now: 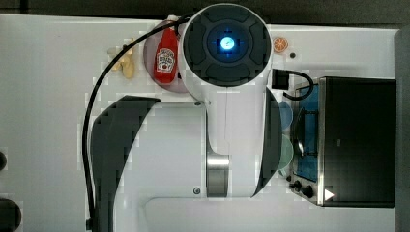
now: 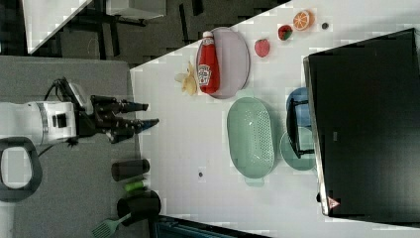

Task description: Drag strainer right to left.

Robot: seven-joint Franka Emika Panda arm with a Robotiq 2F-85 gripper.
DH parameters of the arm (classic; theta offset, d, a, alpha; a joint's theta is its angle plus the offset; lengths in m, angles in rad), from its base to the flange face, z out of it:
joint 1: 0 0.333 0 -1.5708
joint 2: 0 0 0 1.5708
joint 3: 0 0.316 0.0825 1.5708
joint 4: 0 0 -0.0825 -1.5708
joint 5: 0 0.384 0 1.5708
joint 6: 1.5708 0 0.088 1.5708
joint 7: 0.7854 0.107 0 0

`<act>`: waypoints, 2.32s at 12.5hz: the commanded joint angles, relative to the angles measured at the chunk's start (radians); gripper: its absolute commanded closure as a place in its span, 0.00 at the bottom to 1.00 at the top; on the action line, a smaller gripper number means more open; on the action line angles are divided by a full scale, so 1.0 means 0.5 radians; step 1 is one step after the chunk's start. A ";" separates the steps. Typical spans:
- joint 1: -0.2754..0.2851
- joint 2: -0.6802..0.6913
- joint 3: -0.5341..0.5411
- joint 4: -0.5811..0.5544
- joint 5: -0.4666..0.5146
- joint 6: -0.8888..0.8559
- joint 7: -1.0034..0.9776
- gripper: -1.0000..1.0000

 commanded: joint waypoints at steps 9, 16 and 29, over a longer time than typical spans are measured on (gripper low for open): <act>-0.098 -0.614 -0.093 -0.624 -0.022 -0.194 -0.061 0.00; -0.095 -0.287 -0.076 -1.191 -0.021 0.879 0.630 0.00; -0.022 0.692 0.014 -1.310 -0.018 2.019 1.334 0.00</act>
